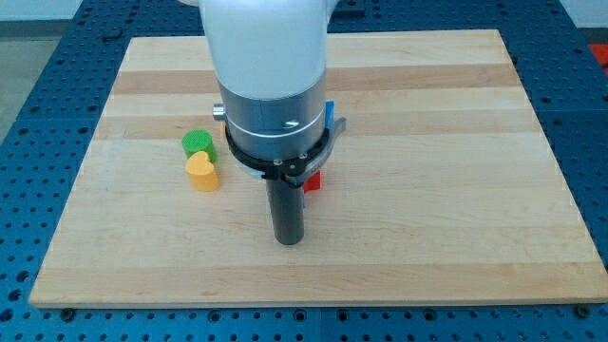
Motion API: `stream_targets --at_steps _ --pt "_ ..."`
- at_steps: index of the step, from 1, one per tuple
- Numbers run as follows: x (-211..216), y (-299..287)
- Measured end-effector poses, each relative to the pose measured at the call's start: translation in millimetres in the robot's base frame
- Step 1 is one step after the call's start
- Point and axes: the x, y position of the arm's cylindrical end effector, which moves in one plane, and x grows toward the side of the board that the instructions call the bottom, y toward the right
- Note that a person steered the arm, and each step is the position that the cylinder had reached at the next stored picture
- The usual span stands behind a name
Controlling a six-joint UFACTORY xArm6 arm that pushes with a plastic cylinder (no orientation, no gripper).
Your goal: Move the blue cube up a bit
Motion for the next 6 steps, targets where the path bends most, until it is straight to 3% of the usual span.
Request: stream_targets --at_steps 4,6 --pt "-24.3 6.8" --pt "-30.0 -29.5"
